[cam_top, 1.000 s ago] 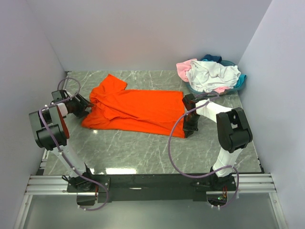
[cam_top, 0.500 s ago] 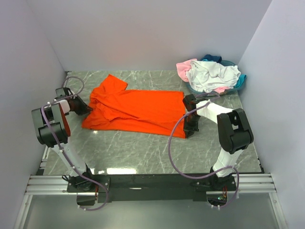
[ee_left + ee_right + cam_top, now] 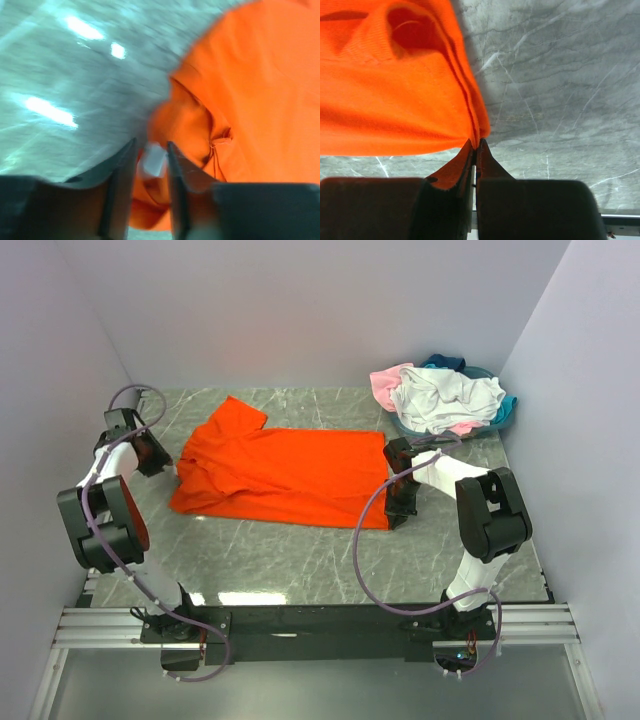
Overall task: Fold and stack the t-shirts
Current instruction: Fold the tshirt
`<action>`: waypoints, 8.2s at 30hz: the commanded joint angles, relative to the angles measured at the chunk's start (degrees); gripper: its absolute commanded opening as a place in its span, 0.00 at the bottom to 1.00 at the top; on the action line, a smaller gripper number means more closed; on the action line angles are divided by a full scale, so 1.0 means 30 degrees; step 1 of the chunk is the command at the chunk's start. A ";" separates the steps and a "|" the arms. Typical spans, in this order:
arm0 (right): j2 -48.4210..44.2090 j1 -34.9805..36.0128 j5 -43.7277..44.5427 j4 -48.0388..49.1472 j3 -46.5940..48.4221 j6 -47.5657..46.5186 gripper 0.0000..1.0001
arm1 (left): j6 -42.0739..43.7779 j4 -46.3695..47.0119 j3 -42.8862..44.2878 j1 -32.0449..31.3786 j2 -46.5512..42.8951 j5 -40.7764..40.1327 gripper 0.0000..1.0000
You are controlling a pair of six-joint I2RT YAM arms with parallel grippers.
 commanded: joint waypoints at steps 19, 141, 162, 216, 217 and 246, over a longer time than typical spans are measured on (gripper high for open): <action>-0.0798 0.0021 0.0882 0.0060 -0.0788 -0.0081 0.00 | -0.0921 -0.0375 -0.3513 0.0235 -0.0884 0.1999 0.57; -0.2207 0.1162 -0.0285 -0.0035 0.4018 -0.1692 0.41 | -0.3615 -0.0257 0.3114 -0.5009 -0.1877 -0.4242 0.79; 0.1955 0.1690 -0.1960 0.2639 0.1734 -0.1664 0.40 | -0.7514 0.2463 -0.7850 -0.2197 -0.4109 -0.1309 0.82; 0.0139 0.3771 -0.1315 -0.0174 0.3607 -0.0755 0.41 | -0.8951 0.0590 -0.9140 -0.8583 -0.7186 -0.6731 0.64; 0.0139 0.3771 -0.1315 -0.0174 0.3549 -0.0726 0.41 | -0.8893 0.1055 -0.9082 -0.8641 -0.6662 -0.6555 0.63; 0.0197 0.3771 -0.1608 -0.0115 0.3197 -0.0696 0.41 | -0.8570 -0.0113 -0.6622 -0.9696 -0.6511 -0.5909 0.57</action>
